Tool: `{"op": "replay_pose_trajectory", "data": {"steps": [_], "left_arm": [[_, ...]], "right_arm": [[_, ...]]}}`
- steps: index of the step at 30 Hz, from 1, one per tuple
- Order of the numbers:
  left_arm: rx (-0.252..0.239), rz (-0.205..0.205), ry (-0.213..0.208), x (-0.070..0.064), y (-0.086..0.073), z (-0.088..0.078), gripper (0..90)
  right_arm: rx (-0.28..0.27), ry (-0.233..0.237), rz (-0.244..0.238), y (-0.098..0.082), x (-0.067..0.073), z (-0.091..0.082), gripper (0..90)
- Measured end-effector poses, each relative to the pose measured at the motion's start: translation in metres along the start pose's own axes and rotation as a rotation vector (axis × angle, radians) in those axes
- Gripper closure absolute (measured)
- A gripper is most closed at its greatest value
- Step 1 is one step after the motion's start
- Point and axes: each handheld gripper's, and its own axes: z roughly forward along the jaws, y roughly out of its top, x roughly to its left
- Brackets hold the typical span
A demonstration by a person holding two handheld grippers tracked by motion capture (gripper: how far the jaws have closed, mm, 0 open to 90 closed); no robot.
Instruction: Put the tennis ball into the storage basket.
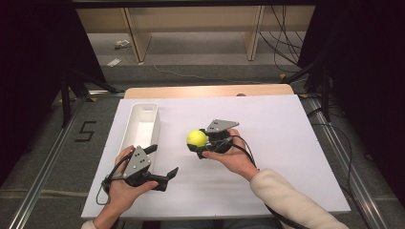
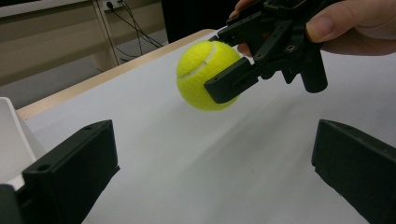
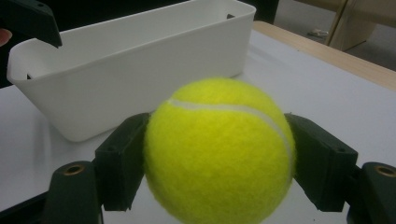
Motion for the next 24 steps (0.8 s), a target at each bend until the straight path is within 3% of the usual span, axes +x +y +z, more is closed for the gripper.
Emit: {"op": "replay_pose_trajectory", "data": {"steps": [24], "left_arm": [[-0.004, -0.008, -0.008, 0.001, 0.0, 0.0, 0.0]], "right_arm": [[-0.024, 0.004, 0.015, 0.014, 0.0, 0.014, 26.8]]}}
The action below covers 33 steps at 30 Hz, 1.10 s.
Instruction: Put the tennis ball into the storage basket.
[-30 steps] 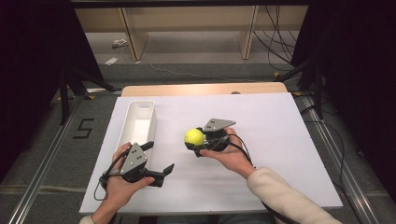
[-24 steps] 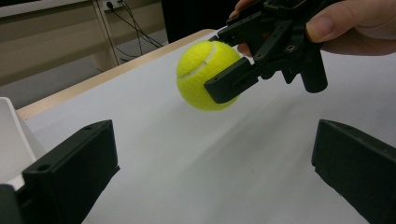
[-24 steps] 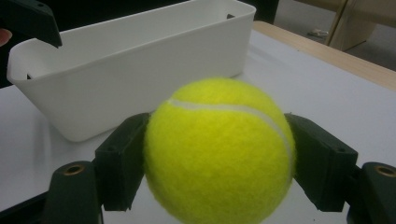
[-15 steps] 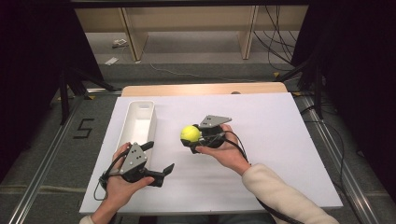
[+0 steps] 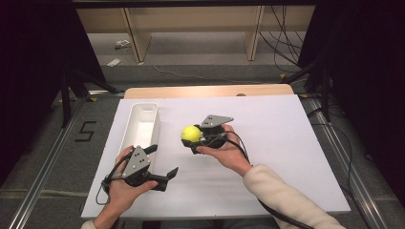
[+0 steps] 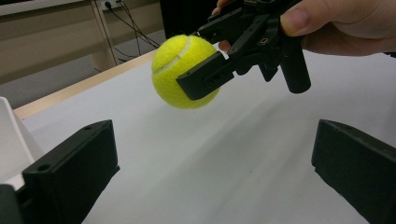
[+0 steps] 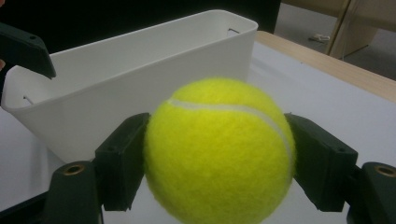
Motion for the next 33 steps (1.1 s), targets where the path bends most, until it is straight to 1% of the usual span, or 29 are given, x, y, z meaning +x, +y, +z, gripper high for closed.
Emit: {"op": "replay_pose_trajectory", "data": {"steps": [7, 20, 29, 33], "left_arm": [[-0.003, 0.0, -0.001, 0.0, 0.0, 0.0, 0.0], [-0.004, -0.002, -0.003, 0.0, 0.0, 0.0, 0.0], [-0.004, 0.003, -0.005, 0.0, 0.0, 0.0, 0.0], [-0.005, -0.001, -0.004, 0.0, 0.0, -0.001, 0.0]], "right_arm": [[-0.004, -0.002, 0.009, 0.003, -0.001, 0.003, 26.9], [-0.004, -0.001, -0.004, 0.011, 0.0, 0.013, 26.9], [-0.011, -0.003, 0.0, 0.015, 0.001, 0.017, 26.9], [-0.016, -0.002, 0.0, 0.018, 0.001, 0.019, 26.9]]}}
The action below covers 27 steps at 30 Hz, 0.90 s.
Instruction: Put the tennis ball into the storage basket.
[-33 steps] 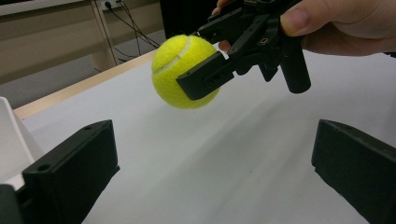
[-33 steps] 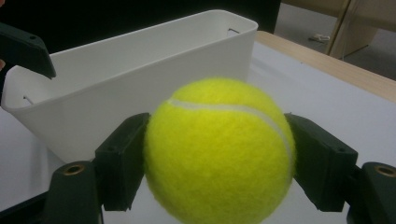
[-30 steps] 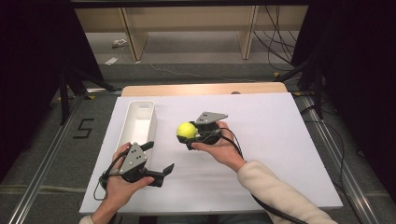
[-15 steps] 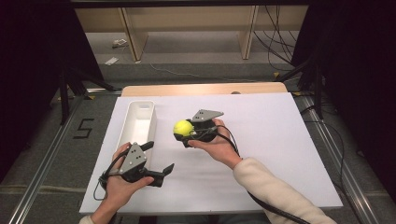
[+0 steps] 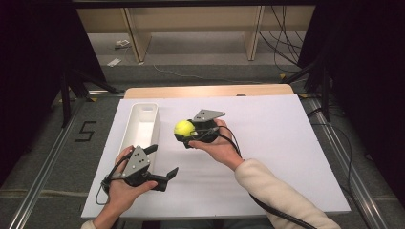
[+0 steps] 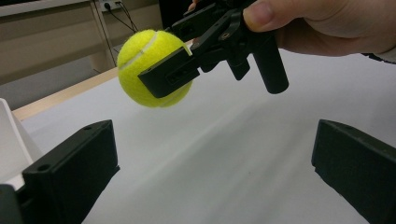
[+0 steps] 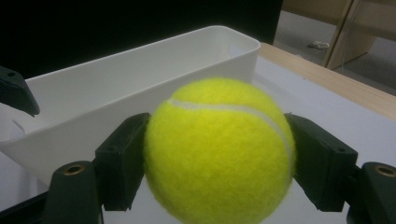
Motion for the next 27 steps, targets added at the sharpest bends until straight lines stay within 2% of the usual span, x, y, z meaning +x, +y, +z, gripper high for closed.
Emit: {"op": "replay_pose_trajectory", "data": {"steps": [27], "left_arm": [[-0.004, 0.003, -0.003, 0.0, 0.0, 0.0, 0.0]], "right_arm": [[-0.006, 0.006, -0.005, 0.01, 0.002, 0.011, 26.9]]}}
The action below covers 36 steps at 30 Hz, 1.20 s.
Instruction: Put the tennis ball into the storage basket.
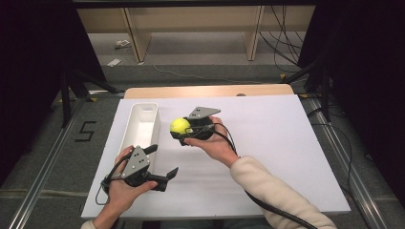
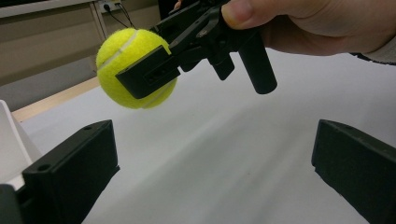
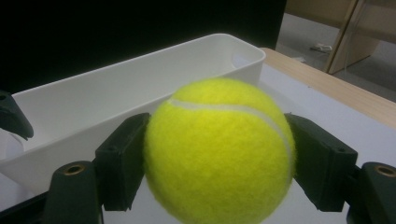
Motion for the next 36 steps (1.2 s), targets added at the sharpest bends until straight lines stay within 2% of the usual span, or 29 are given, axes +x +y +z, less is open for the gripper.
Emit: {"op": "replay_pose_trajectory", "data": {"steps": [36], "left_arm": [[-0.002, 0.003, 0.001, 0.0, 0.0, -0.001, 0.0]], "right_arm": [[-0.009, 0.012, -0.033, 0.023, 0.006, 0.017, 26.9]]}}
